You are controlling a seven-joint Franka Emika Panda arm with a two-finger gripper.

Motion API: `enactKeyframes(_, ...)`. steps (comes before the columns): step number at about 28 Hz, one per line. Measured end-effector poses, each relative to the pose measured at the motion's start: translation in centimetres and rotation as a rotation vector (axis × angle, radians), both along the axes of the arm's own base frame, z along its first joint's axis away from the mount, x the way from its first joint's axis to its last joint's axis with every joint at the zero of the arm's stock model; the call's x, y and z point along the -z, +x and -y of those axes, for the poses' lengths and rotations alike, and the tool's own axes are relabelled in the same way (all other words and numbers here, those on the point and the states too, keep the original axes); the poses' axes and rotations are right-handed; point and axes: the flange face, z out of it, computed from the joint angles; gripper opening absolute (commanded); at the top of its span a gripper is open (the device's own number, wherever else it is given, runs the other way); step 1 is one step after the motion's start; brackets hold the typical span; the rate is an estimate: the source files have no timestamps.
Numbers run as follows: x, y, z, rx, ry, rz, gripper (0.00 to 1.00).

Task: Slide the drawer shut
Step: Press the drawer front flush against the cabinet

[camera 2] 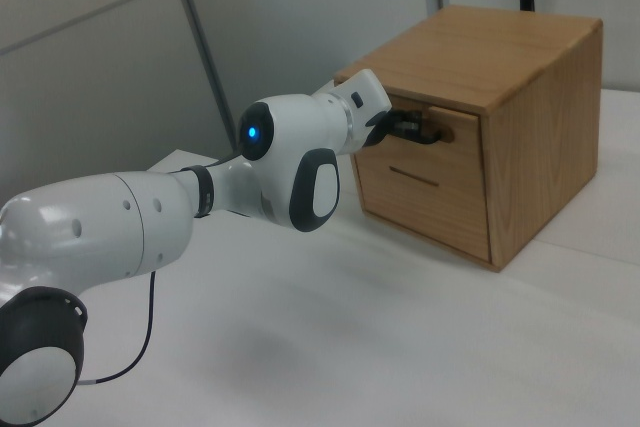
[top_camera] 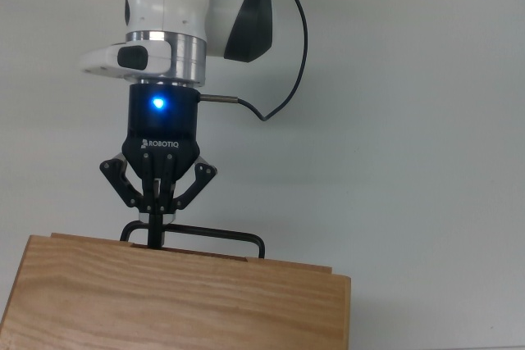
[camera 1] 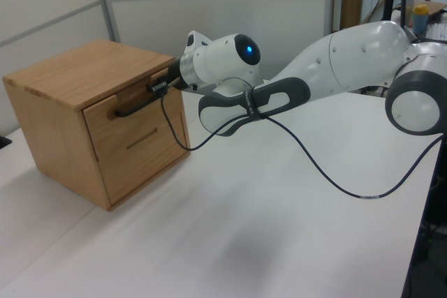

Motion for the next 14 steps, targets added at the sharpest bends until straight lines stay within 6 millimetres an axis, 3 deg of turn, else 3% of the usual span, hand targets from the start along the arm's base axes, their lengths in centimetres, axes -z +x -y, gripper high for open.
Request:
enactKeyframes(7,-1.8,-0.1,1.1,0.017,0.000,0.015,0.00)
enactKeyframes(14,-2.6,-0.9,1.2,0.037,-0.003,-0.187,0.00)
